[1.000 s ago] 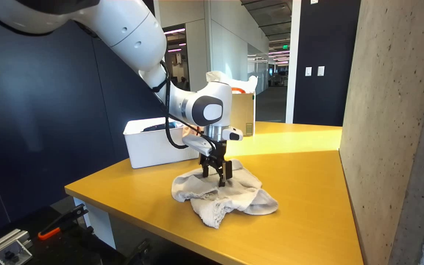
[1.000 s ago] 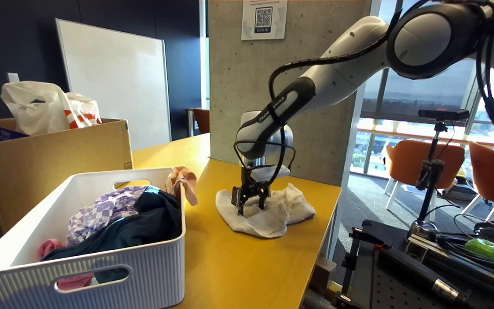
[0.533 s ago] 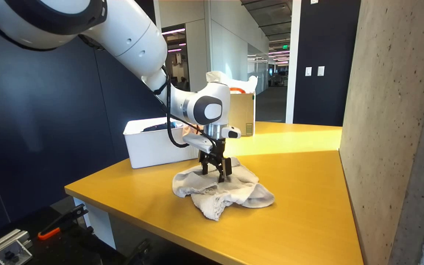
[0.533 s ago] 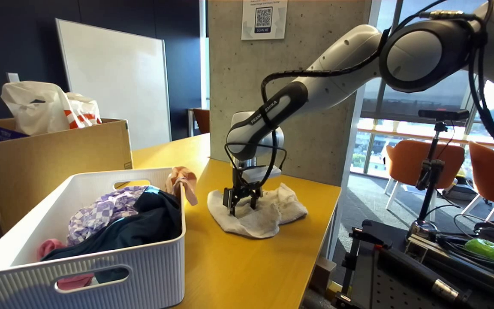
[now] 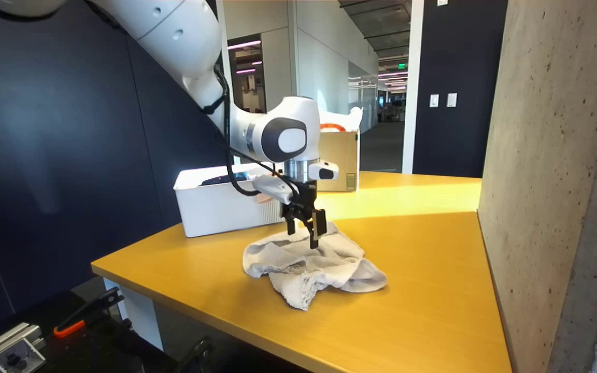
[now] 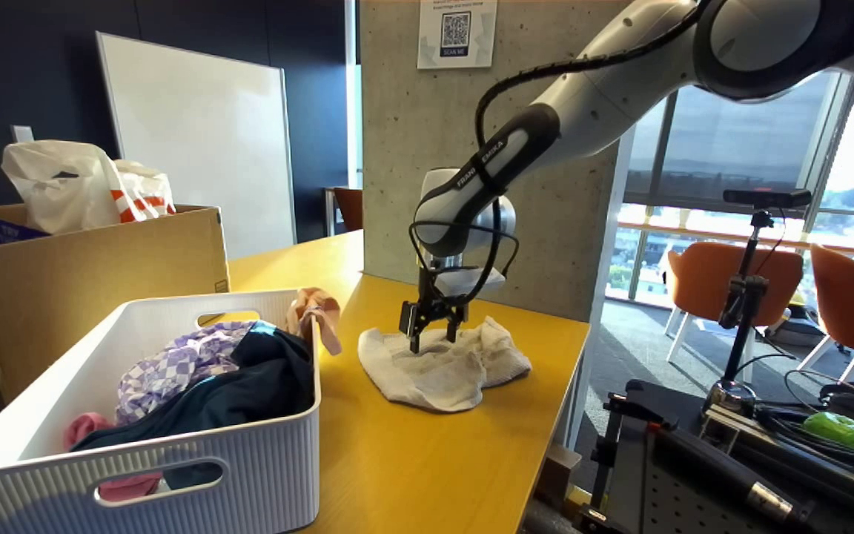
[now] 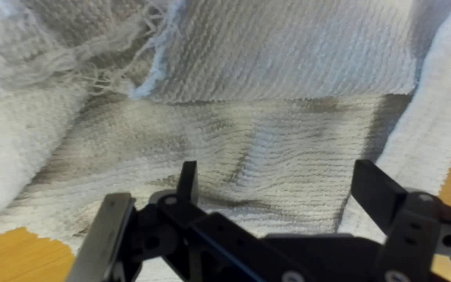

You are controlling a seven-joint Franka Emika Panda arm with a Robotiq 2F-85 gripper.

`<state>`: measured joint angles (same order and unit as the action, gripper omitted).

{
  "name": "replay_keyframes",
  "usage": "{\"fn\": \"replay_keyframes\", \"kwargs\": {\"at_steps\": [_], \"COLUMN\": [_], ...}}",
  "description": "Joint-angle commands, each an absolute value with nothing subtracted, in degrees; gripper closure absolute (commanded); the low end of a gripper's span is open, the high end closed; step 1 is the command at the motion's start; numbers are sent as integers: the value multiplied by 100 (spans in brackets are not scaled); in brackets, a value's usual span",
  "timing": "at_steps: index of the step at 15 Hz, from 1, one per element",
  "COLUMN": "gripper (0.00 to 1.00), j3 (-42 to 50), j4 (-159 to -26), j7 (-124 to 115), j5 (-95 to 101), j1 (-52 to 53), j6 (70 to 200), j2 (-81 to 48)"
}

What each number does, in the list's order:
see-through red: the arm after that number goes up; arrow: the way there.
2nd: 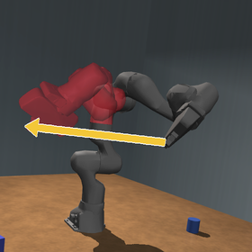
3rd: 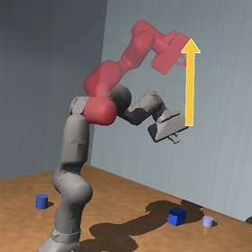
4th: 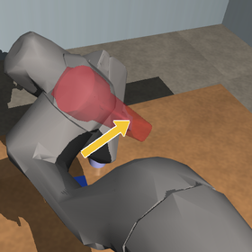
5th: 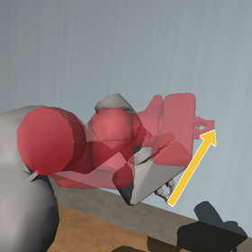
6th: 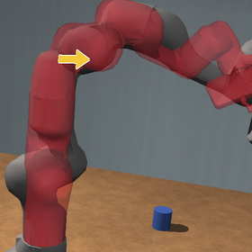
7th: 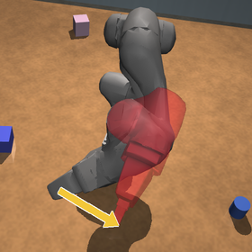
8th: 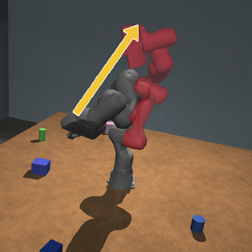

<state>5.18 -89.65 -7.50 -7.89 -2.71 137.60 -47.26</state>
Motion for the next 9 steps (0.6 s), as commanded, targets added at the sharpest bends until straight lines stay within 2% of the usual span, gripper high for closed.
{"fn": "replay_keyframes", "kwargs": {"at_steps": [1,5,9], "gripper": [0,0,0], "j3": [708,873,824], "j4": [-10287,-10952,-10776], "j7": [-1033,-1325,-1302], "j5": [-601,-418,-396], "j1": [-155,-132,-309], "j6": [14158,13938,13260], "j2": [-3555,-2665,-2473]}}
